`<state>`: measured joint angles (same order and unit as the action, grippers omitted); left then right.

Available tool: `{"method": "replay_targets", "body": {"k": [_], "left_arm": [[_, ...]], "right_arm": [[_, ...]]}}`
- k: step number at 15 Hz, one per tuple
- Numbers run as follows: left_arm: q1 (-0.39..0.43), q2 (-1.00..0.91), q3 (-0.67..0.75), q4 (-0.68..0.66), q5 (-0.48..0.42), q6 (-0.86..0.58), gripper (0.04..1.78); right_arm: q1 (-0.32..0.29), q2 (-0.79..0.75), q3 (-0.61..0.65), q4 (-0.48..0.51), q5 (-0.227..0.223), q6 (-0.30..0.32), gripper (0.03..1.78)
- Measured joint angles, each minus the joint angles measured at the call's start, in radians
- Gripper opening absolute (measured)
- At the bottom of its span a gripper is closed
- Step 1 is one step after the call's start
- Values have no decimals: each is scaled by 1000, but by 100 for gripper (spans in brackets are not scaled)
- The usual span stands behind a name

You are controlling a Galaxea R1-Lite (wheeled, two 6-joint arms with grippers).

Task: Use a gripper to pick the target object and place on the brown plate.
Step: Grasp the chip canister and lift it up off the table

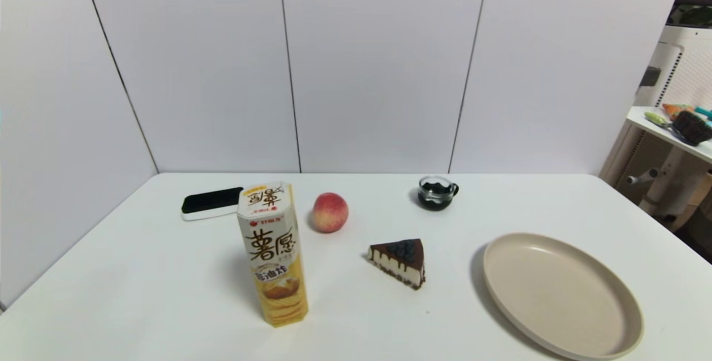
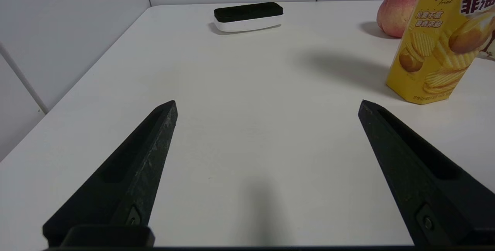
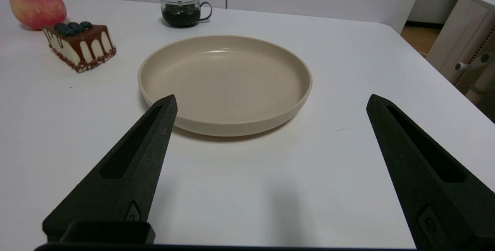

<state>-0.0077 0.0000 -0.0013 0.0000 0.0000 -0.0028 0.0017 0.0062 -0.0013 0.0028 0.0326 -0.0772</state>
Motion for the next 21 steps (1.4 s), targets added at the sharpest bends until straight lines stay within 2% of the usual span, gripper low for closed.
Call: {"method": "replay_targets", "body": {"k": [2, 4, 6, 8, 10, 13, 15, 17, 21], "left_arm": [[0, 0, 0, 0, 0, 0, 169], [0, 0, 0, 0, 0, 0, 169], [0, 0, 0, 0, 0, 0, 169], [0, 0, 0, 0, 0, 0, 169], [0, 1, 0, 0, 0, 0, 169], [0, 1, 0, 0, 0, 0, 169], [0, 1, 0, 0, 0, 0, 169], [0, 1, 0, 0, 0, 0, 169], [0, 1, 0, 0, 0, 0, 169]], "right_arm": [[1, 60, -33, -26, 8, -6, 169], [6, 189, -119, -47, 17, -20, 169], [30, 368, -259, -54, 27, -38, 169], [83, 561, -425, -54, 61, -69, 169], [147, 742, -571, -54, 137, -109, 169], [284, 998, -761, -27, 315, -174, 169], [388, 1147, -893, 25, 411, -199, 169], [491, 1292, -1027, 99, 453, -210, 169], [618, 1551, -1202, 145, 469, -217, 169]]}}
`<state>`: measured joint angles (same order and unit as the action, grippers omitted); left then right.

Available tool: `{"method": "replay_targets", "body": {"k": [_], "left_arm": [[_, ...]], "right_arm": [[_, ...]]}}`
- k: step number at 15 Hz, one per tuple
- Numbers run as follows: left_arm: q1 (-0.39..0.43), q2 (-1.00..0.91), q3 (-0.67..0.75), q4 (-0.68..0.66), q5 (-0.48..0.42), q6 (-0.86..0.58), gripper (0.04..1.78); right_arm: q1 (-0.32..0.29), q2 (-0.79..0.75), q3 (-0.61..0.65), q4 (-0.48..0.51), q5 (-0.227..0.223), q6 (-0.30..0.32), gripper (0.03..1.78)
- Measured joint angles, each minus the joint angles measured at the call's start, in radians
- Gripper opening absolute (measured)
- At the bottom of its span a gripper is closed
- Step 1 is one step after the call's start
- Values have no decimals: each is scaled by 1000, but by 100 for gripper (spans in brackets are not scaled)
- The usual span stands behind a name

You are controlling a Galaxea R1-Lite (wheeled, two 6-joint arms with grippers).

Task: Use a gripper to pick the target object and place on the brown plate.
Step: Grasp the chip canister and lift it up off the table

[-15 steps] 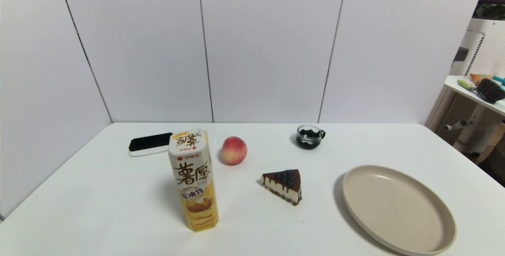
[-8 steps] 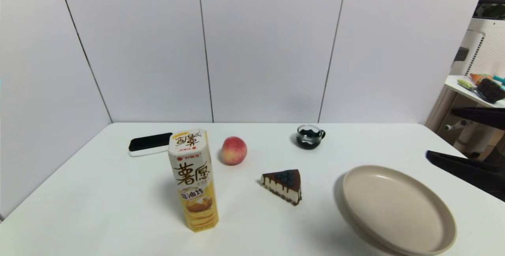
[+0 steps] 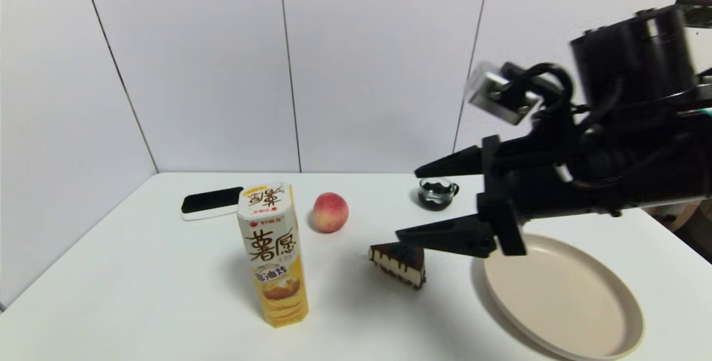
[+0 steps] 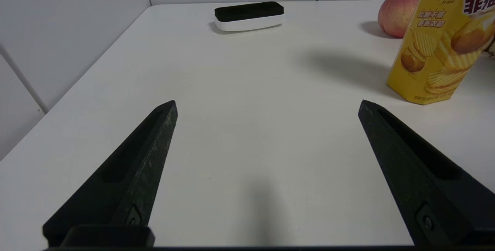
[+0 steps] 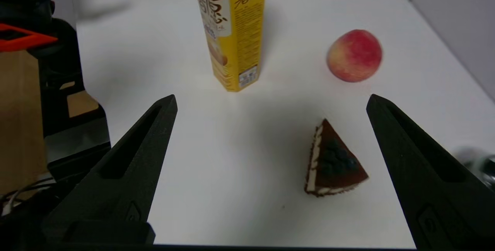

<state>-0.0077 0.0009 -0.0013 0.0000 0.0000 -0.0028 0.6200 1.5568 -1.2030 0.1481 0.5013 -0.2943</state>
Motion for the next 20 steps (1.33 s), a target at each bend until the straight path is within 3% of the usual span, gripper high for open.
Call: {"method": "replay_targets", "body": {"k": [9, 14, 20], "left_arm": [[0, 0, 0, 0, 0, 0, 169], [0, 0, 0, 0, 0, 0, 169], [0, 0, 0, 0, 0, 0, 169]], "right_arm": [[137, 421, -294, -6, 6, 1, 169], [205, 489, -343, -13, 14, 3, 169], [231, 519, -390, -40, 19, 5, 169]]}}
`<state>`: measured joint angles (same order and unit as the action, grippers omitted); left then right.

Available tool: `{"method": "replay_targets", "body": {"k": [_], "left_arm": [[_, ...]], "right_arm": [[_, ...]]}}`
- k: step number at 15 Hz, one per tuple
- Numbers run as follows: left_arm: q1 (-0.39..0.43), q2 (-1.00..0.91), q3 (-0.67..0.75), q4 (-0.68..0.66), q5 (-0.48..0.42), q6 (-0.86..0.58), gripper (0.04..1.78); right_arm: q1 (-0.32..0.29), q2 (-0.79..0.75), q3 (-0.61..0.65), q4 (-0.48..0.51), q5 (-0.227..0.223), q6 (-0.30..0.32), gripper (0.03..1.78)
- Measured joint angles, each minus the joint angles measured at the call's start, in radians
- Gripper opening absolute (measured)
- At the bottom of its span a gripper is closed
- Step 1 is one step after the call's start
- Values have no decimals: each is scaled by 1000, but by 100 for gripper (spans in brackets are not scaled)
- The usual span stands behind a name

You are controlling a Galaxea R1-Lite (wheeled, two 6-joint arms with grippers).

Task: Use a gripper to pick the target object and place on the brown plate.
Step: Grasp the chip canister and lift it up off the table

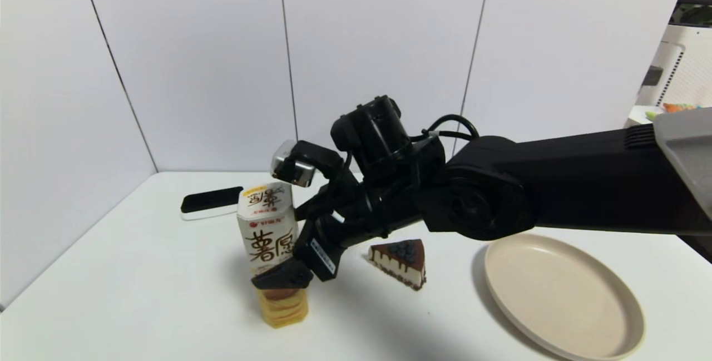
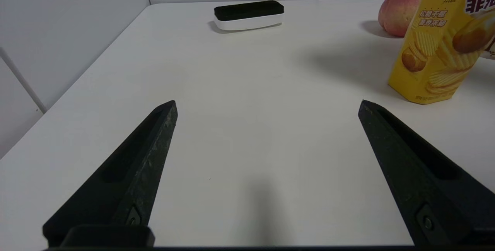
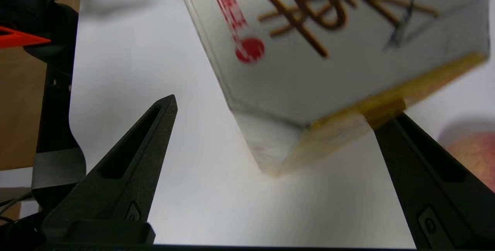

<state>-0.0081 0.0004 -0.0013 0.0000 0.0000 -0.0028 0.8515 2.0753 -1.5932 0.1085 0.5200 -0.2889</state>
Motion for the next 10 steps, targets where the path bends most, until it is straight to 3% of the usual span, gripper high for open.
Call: {"method": "replay_targets", "body": {"k": [9, 10], "left_arm": [[0, 0, 0, 0, 0, 0, 169], [0, 0, 0, 0, 0, 0, 169]], "right_arm": [[0, 60, -83, -26, -2, 4, 169], [1, 62, -83, -25, -3, 4, 151]]}}
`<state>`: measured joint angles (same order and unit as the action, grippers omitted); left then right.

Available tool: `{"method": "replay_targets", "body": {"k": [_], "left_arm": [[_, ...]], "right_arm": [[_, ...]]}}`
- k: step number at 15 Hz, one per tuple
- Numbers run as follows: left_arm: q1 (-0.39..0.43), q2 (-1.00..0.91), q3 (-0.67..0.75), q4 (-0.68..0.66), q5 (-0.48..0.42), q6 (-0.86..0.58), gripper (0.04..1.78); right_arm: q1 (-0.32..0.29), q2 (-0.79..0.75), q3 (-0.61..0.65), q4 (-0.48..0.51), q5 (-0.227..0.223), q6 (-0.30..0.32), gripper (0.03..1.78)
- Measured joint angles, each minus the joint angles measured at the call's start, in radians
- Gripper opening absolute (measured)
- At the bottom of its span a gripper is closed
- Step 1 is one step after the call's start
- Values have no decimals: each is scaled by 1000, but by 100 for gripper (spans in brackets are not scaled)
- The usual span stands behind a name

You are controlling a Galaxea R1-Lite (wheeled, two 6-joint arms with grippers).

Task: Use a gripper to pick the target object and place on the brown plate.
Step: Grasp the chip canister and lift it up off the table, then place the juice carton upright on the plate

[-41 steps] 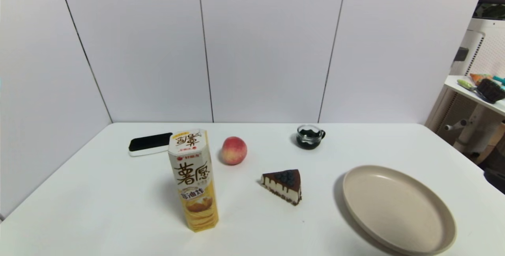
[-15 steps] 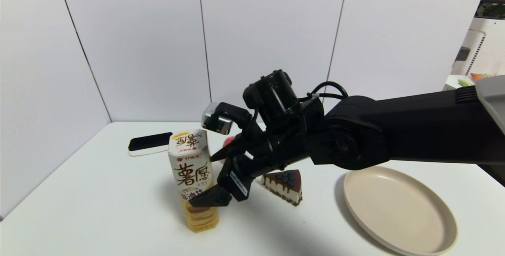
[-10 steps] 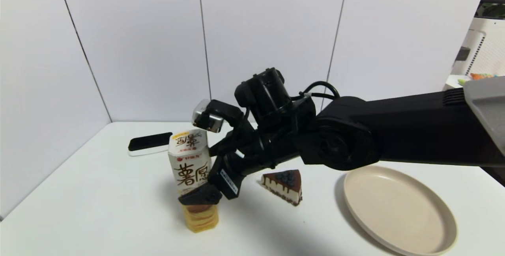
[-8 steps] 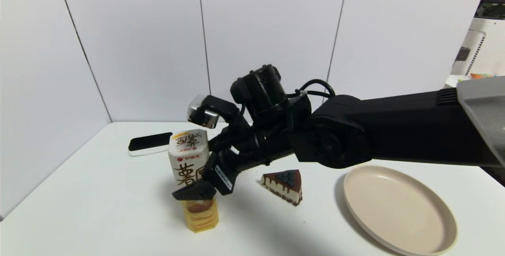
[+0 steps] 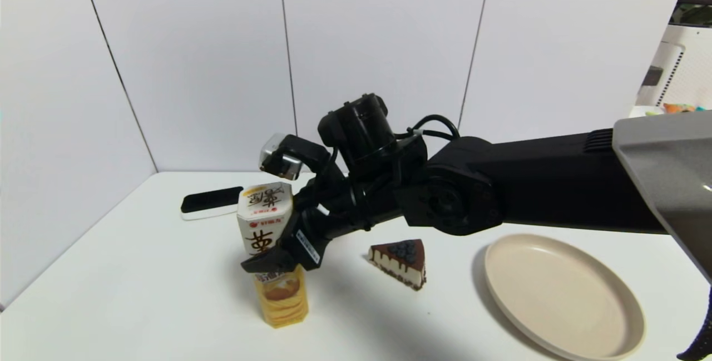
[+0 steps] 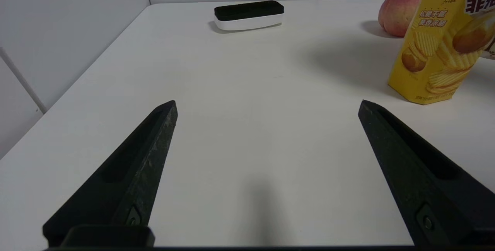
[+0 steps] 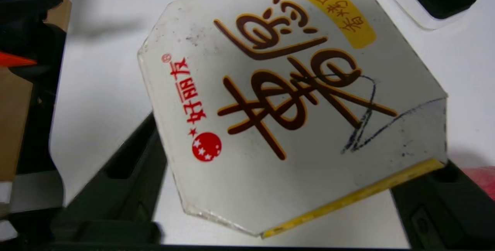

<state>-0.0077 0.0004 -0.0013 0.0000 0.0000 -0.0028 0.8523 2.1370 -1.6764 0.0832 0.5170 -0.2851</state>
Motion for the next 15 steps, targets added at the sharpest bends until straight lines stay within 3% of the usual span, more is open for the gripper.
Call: {"method": "replay_targets", "body": {"k": [3, 5, 11, 15], "left_arm": [[0, 0, 0, 0, 0, 0, 169], [0, 0, 0, 0, 0, 0, 169], [0, 0, 0, 0, 0, 0, 169], [0, 0, 0, 0, 0, 0, 169]], "right_arm": [[0, 2, 0, 1, 0, 1, 106], [-1, 1, 2, 1, 0, 3, 90], [-36, -65, 34, 14, -5, 22, 87], [-161, -221, 149, 15, -26, 46, 87]]}}
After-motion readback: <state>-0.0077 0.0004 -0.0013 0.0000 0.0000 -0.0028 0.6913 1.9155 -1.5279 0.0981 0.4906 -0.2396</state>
